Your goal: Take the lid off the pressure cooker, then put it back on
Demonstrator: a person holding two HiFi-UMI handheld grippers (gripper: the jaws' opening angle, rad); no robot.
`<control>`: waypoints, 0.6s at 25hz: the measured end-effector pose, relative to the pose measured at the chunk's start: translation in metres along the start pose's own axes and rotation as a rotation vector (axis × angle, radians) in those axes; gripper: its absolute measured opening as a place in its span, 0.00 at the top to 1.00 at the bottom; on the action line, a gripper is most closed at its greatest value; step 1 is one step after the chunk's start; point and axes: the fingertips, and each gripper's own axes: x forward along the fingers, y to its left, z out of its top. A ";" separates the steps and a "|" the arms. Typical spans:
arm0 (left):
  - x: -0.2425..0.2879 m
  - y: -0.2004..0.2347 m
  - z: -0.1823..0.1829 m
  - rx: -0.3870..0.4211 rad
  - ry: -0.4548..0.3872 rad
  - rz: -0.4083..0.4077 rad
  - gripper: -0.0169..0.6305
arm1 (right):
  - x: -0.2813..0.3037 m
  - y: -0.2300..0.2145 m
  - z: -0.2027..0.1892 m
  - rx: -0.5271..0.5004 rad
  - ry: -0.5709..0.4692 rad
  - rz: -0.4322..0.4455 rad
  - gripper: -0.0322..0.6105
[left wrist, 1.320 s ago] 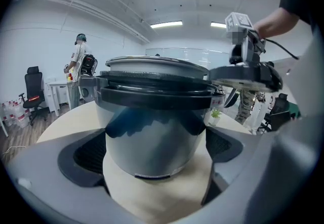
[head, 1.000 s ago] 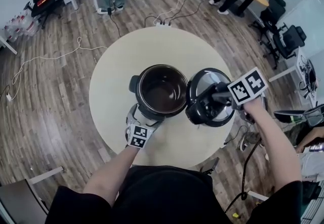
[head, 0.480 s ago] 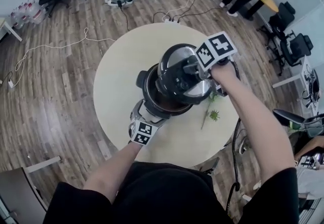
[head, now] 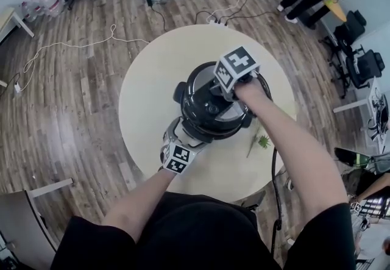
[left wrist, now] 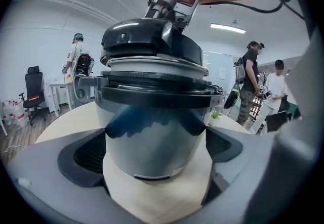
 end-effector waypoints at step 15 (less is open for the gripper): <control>-0.001 0.002 0.003 -0.004 -0.004 0.003 0.06 | 0.011 0.017 -0.007 -0.027 0.042 0.001 0.50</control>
